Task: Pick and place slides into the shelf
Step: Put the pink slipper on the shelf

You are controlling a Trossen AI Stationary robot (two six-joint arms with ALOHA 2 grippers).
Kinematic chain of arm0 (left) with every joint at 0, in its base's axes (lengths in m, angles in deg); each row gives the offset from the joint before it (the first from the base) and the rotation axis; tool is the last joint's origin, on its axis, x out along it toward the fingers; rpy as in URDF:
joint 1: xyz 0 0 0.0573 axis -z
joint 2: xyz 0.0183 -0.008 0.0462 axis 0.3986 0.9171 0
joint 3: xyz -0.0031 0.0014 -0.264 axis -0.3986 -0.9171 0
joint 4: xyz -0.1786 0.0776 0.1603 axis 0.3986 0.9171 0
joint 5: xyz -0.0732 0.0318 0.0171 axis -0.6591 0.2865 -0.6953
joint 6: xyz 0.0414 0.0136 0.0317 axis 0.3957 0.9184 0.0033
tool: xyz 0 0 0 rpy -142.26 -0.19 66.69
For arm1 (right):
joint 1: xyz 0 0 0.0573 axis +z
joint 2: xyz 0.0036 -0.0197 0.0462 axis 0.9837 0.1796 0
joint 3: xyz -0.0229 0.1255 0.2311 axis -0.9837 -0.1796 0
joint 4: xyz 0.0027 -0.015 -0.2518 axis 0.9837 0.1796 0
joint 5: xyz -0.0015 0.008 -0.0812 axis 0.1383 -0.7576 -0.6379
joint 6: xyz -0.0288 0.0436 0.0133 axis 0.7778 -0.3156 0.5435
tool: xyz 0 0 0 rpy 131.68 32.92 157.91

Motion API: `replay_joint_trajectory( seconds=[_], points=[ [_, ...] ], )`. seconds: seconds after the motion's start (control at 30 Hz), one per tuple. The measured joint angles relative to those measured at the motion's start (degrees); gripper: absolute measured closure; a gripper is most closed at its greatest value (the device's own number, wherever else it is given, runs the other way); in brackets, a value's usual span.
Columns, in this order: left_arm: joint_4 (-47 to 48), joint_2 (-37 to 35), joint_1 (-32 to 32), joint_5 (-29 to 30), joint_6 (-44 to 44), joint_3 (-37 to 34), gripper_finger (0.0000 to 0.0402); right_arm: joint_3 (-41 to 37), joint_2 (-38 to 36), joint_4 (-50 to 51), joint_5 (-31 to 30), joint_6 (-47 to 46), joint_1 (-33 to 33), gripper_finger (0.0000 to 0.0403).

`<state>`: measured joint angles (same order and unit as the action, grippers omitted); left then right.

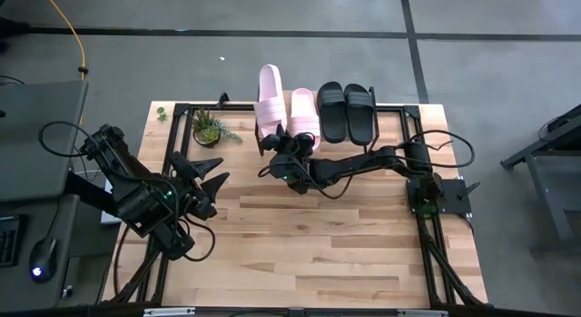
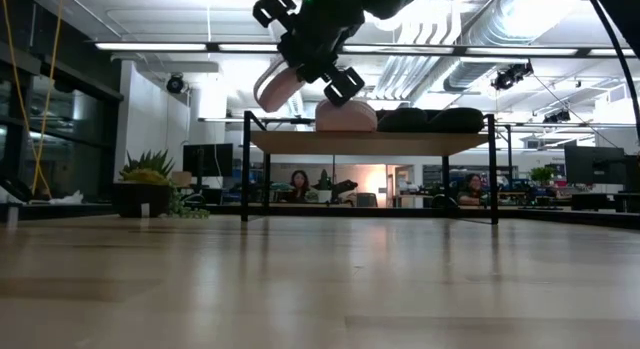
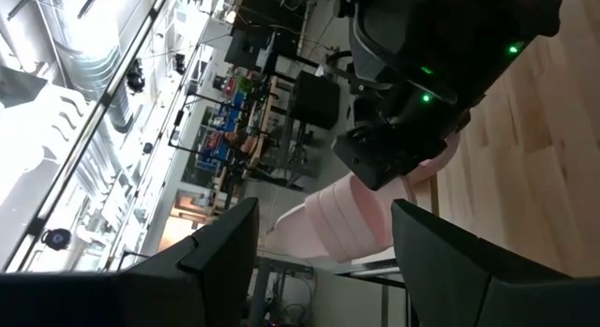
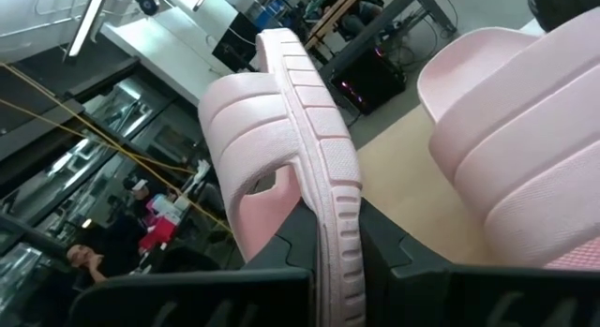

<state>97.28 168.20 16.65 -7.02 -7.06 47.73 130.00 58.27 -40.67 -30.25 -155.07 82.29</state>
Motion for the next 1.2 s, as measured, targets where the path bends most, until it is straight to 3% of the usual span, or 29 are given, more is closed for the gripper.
replay_joint_trajectory(
  seconds=[0.73,1.2],
  points=[
    [-0.02,0.00,0.02,-0.22,0.00,0.00,0.0177,-0.02,-0.02,1.22,1.88,-4.46,0.39,0.0382],
    [-0.02,-0.02,0.04,-1.07,0.01,0.00,0.0177,-0.02,-0.04,1.75,2.26,-4.62,0.39,0.0342]
  ],
)
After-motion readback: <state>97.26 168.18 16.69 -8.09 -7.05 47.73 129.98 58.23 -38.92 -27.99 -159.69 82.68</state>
